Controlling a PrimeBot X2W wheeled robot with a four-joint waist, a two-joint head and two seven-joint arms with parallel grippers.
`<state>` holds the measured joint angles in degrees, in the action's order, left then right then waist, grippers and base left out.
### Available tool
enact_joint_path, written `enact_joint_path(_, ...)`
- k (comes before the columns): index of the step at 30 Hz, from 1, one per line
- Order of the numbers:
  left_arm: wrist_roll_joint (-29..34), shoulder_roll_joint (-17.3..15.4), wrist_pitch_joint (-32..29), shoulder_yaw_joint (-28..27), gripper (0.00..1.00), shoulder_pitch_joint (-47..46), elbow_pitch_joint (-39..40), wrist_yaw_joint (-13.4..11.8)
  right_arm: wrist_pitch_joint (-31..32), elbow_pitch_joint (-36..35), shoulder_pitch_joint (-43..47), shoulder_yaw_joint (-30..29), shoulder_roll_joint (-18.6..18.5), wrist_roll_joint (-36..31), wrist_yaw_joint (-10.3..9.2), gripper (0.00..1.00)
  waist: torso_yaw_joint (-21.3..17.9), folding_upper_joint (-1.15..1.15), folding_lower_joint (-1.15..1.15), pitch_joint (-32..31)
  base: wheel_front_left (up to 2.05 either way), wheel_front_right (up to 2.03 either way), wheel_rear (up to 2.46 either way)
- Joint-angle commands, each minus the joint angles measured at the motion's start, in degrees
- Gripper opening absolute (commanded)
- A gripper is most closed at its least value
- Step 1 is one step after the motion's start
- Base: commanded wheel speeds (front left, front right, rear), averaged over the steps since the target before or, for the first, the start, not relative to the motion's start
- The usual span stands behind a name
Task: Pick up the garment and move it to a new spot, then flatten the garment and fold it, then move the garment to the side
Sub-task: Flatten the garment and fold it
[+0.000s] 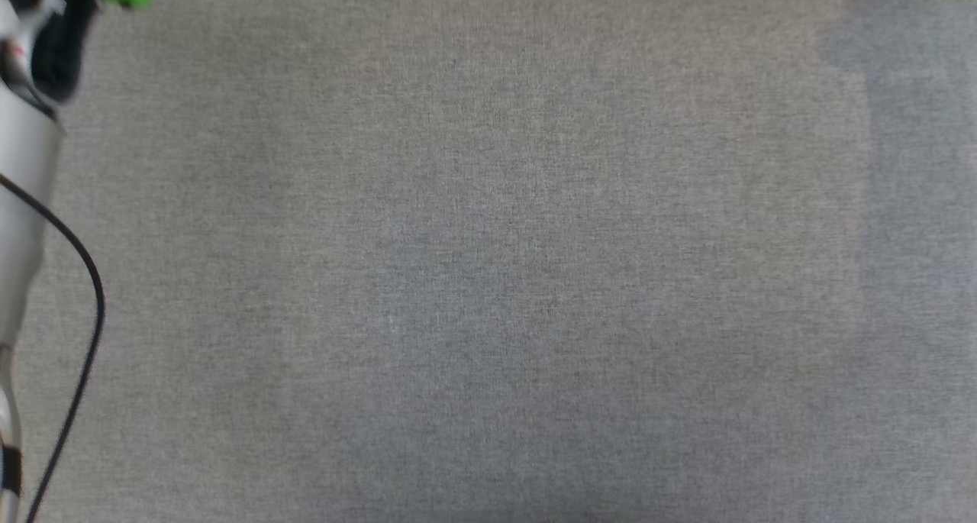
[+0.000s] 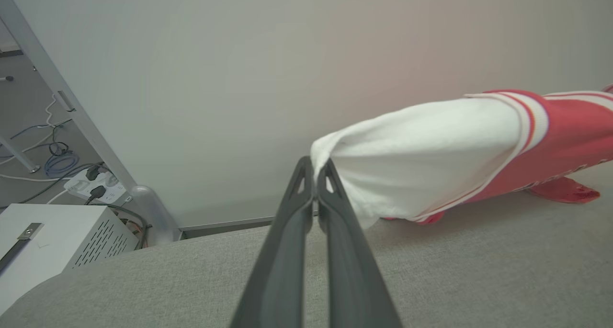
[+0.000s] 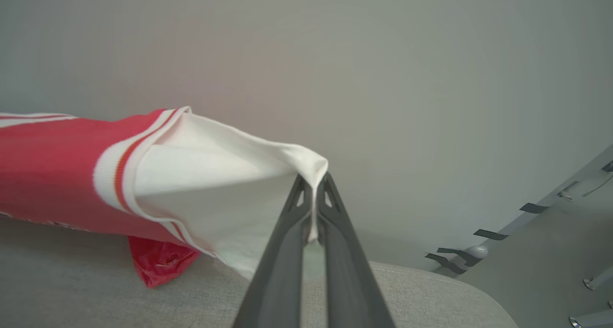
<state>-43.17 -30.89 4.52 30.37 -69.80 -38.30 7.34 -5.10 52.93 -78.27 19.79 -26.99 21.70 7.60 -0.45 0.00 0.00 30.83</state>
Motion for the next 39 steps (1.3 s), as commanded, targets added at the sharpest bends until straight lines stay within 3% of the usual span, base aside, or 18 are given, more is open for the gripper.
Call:
enact_joint_path(1, -1.11, -0.32, 0.87, 0.45, 0.00, 2.79, 0.35, 0.13, -0.76, 0.01, 2.33, 0.30, -0.06, 1.27, -0.11, 0.00, 0.20, 0.00, 0.00, -3.83, 0.00, 0.00, 0.00)
enact_joint_path(12, -4.78, -0.29, 2.71, 4.98, 0.00, 22.22, 2.90, 0.10, -1.25, -3.90, 20.87, 5.41, -0.66, 10.20, -0.11, 0.00, 1.22, 0.00, 0.00, -15.72, 0.00, 0.00, 0.00)
enact_joint_path(17, -5.92, -1.57, 2.63, 6.12, 0.00, 31.37, 5.41, -1.20, -0.22, -7.75, 29.84, 8.49, -2.01, 14.11, -0.11, 0.00, 1.44, 0.00, 0.00, -20.21, 0.00, 0.00, 0.00)
enact_joint_path(29, -8.22, -6.65, 0.68, 8.96, 0.00, 51.42, 14.71, -5.52, 8.23, -18.03, 49.66, 14.42, -7.02, 25.73, -0.11, 0.00, 1.69, 0.00, 0.00, -28.71, 0.00, 0.00, 0.00)
enact_joint_path(39, -8.64, -10.54, -1.41, 11.62, 0.00, 61.72, 22.59, -8.34, 16.82, -24.53, 62.32, 13.04, -11.31, 34.57, -0.11, 0.00, 1.86, 0.00, 0.00, -32.64, 0.00, 0.00, 0.00)
